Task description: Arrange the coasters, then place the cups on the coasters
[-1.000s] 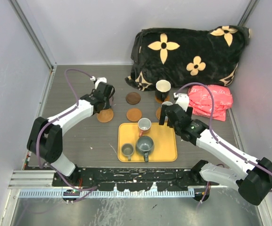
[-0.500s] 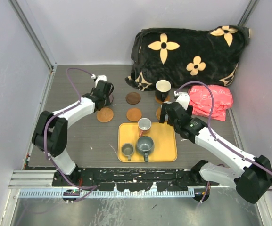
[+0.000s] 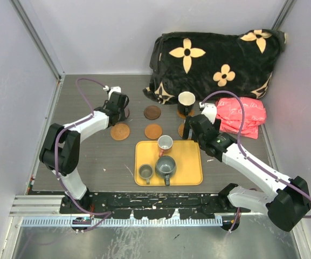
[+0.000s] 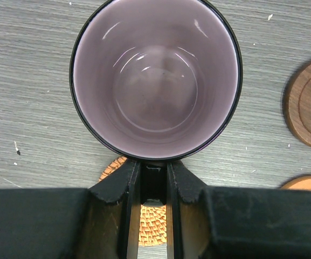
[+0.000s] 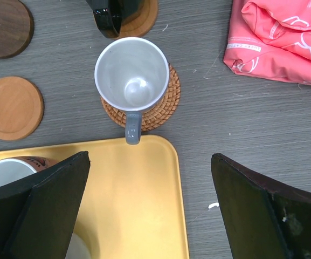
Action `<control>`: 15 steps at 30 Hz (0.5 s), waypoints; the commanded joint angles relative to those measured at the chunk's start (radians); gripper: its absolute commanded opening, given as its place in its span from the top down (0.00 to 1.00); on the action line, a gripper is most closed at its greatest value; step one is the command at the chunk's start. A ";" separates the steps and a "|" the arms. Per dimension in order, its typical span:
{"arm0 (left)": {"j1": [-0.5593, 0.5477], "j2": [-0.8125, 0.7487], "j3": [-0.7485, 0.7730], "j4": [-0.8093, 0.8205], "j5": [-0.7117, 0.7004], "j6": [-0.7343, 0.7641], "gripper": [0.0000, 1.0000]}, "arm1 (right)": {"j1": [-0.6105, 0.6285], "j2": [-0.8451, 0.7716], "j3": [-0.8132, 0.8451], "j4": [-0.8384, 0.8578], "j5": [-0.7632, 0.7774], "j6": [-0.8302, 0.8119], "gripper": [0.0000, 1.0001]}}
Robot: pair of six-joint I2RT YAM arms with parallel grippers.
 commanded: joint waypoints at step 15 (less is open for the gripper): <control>0.006 0.012 0.079 0.098 -0.008 0.009 1.00 | -0.017 0.000 0.032 0.036 -0.010 0.000 0.00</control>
